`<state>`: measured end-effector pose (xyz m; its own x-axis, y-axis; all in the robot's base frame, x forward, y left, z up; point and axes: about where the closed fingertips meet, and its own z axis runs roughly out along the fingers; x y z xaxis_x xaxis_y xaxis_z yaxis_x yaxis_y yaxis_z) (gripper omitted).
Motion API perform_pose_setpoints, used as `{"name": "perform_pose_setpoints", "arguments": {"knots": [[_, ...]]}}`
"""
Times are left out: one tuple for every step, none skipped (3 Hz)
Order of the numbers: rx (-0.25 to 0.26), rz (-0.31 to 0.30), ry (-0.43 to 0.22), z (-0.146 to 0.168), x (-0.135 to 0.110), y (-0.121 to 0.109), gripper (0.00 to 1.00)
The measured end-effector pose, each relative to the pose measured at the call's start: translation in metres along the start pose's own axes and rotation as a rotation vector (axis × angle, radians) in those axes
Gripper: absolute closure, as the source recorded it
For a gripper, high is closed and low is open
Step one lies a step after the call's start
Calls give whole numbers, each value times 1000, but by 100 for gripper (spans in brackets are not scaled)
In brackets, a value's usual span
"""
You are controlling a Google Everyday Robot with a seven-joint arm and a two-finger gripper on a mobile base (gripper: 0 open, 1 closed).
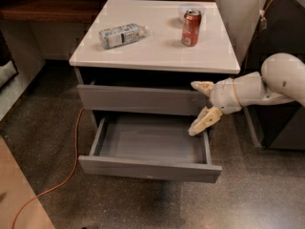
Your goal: Place coke can into middle drawer
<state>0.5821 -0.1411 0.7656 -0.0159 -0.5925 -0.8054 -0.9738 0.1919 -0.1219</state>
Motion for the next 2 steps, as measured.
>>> {"name": "perform_pose_setpoints", "arguments": {"knots": [[14, 5, -31, -34, -27, -13, 0], [30, 14, -40, -59, -48, -29, 0]]}}
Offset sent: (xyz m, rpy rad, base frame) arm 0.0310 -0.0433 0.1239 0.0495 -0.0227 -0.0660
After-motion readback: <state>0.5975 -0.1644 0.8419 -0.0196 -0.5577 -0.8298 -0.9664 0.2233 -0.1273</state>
